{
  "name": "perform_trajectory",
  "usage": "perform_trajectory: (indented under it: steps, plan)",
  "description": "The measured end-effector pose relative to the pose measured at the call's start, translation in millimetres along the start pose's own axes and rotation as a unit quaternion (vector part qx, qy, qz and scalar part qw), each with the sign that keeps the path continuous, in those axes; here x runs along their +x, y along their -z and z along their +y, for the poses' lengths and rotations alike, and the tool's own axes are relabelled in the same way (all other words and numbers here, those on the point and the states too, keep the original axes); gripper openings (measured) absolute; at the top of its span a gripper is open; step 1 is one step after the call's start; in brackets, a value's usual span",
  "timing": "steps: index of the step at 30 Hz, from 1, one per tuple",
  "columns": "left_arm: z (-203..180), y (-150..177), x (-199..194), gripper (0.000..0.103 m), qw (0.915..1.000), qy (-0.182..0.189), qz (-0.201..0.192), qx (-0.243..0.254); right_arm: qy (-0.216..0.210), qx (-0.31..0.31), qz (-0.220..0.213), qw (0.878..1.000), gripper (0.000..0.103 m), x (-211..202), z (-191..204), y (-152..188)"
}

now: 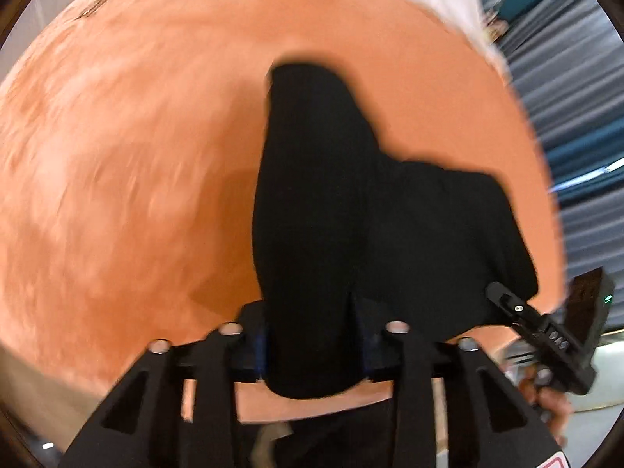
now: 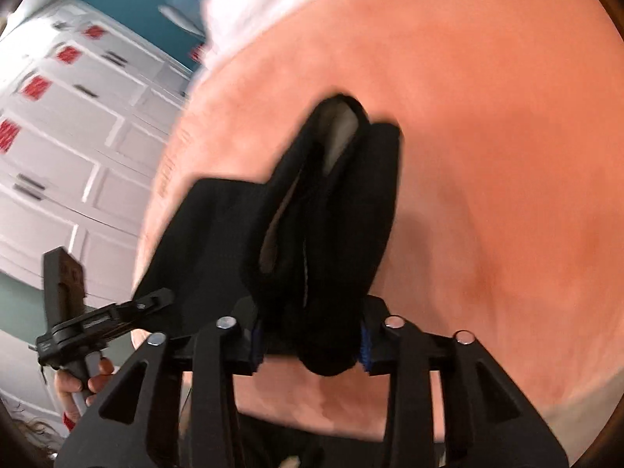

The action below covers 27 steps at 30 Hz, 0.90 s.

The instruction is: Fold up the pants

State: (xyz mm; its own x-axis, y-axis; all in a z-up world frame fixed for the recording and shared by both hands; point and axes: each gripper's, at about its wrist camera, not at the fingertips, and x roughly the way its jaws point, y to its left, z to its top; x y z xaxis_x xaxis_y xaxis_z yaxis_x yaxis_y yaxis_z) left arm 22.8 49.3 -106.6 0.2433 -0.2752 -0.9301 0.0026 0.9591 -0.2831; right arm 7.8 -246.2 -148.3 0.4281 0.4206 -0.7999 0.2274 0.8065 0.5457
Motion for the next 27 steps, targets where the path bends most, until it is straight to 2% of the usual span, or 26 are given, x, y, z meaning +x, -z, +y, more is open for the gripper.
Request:
perform_trajectory:
  steps: [1, 2, 3, 5, 6, 7, 8, 9, 10, 11, 13, 16, 18, 19, 20, 21, 22, 23, 26, 27]
  plan:
    - [1, 6, 4, 0.041, 0.9999, -0.015, -0.002, 0.000, 0.008, 0.025, -0.008, 1.000, 0.049, -1, -14, 11]
    - [1, 11, 3, 0.041, 0.9997, -0.024, -0.008, 0.003, 0.000, 0.040, -0.024, 0.999, 0.049, -11, -18, 16]
    - [-2, 13, -8, 0.041, 0.9988, -0.038, -0.028, 0.014, -0.003, 0.049, -0.052, 0.997, 0.049, -27, -16, 19]
    - [-12, 12, -42, 0.041, 0.9906, -0.097, -0.089, 0.038, 0.040, 0.017, -0.117, 0.992, 0.046, -59, 1, 19]
    - [-19, 9, -72, 0.042, 0.9783, -0.134, -0.148, 0.057, 0.061, -0.013, -0.141, 0.988, 0.042, -71, 15, 17]
    - [-24, 5, -87, 0.046, 0.9705, -0.152, -0.176, 0.064, 0.071, -0.051, -0.160, 0.983, 0.033, -82, 36, 11]
    - [-32, 2, -100, 0.057, 0.9613, -0.171, -0.204, 0.071, 0.070, -0.071, -0.165, 0.981, 0.026, -85, 47, 5]
    - [-42, -9, -110, 0.063, 0.9509, -0.189, -0.230, 0.084, 0.069, -0.098, -0.167, 0.979, 0.021, -85, 64, -2]
    - [-50, -20, -112, 0.063, 0.9449, -0.199, -0.243, 0.094, 0.068, -0.125, -0.164, 0.976, 0.012, -82, 79, -11]
    - [-61, -29, -109, 0.063, 0.9406, -0.210, -0.248, 0.099, 0.067, -0.161, -0.157, 0.972, 0.008, -71, 100, -18]
    - [-80, -55, -87, 0.063, 0.9421, -0.213, -0.237, 0.105, 0.068, -0.199, -0.139, 0.968, 0.005, -45, 127, -25]
    - [-86, -93, -32, 0.063, 0.9525, -0.217, -0.180, 0.115, 0.072, -0.218, -0.085, 0.969, 0.005, 14, 144, -50]
    - [-79, -112, 23, 0.062, 0.9607, -0.229, -0.115, 0.107, 0.132, -0.219, -0.070, 0.964, 0.005, 44, 124, -64]
    - [-69, -119, 46, 0.063, 0.9631, -0.233, -0.090, 0.100, 0.168, -0.212, -0.065, 0.961, 0.000, 54, 106, -72]
    - [-58, -122, 58, 0.067, 0.9660, -0.229, -0.076, 0.094, 0.152, -0.178, -0.053, 0.971, 0.000, 62, 75, -83]
    - [-41, -115, 68, 0.071, 0.9735, -0.202, -0.058, 0.090, 0.110, -0.135, -0.048, 0.984, 0.000, 62, 51, -89]
    - [-36, -117, 71, 0.071, 0.9781, -0.183, -0.055, 0.082, 0.085, -0.110, -0.048, 0.989, 0.000, 59, 42, -93]
    - [-37, -116, 68, 0.072, 0.9788, -0.178, -0.063, 0.080, 0.080, -0.098, -0.050, 0.991, 0.000, 52, 45, -93]
    - [-44, -116, 59, 0.071, 0.9764, -0.180, -0.085, 0.083, 0.100, -0.172, -0.075, 0.977, 0.001, 40, 88, -82]
    - [-43, -117, 56, 0.071, 0.9763, -0.180, -0.089, 0.081, 0.108, -0.193, -0.080, 0.972, 0.000, 41, 92, -81]
